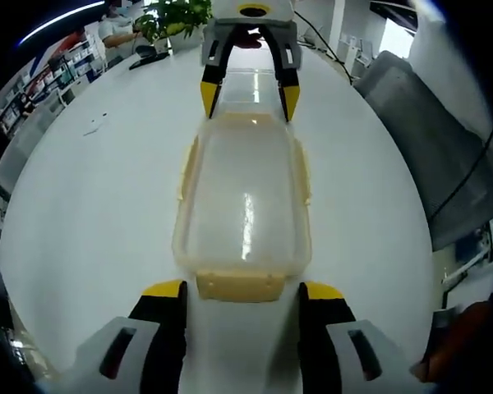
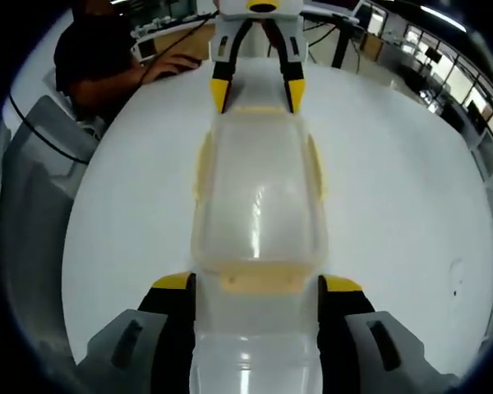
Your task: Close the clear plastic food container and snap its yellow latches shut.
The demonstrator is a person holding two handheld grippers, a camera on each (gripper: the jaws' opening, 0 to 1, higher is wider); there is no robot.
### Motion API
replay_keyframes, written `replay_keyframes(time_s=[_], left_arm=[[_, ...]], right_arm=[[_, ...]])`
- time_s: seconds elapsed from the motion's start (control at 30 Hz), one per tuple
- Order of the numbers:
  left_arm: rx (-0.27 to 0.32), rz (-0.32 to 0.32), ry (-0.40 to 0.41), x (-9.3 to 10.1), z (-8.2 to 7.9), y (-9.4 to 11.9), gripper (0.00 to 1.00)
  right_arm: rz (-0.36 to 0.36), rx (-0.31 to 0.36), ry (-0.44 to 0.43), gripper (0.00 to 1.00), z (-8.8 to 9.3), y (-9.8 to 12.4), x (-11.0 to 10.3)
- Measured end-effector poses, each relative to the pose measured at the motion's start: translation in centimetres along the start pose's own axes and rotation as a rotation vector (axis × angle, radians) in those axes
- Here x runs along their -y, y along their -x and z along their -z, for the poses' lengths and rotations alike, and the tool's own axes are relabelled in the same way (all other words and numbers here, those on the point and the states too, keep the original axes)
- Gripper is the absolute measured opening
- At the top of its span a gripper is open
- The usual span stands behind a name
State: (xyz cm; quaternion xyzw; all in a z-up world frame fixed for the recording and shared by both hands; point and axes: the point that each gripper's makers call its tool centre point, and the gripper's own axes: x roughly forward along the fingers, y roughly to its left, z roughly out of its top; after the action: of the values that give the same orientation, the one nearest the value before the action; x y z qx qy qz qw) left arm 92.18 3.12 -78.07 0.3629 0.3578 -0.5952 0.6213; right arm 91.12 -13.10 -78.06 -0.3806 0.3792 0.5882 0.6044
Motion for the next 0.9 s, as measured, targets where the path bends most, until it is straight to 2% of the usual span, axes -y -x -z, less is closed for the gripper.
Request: replay_keyframes(time_s=[0.27,0.9], left_arm=[[0.023,0.0,0.003,-0.16,-0.28,-0.11,0.47],[0.027,0.008,-0.012,-0.23,-0.22,-0.21,0.43]], right_arm=[[0.003,-0.007,0.005,0.54,0.17,-0.16,0.1],[0.005,-0.07,0.04,0.54,0.06,-0.34,-0.67]])
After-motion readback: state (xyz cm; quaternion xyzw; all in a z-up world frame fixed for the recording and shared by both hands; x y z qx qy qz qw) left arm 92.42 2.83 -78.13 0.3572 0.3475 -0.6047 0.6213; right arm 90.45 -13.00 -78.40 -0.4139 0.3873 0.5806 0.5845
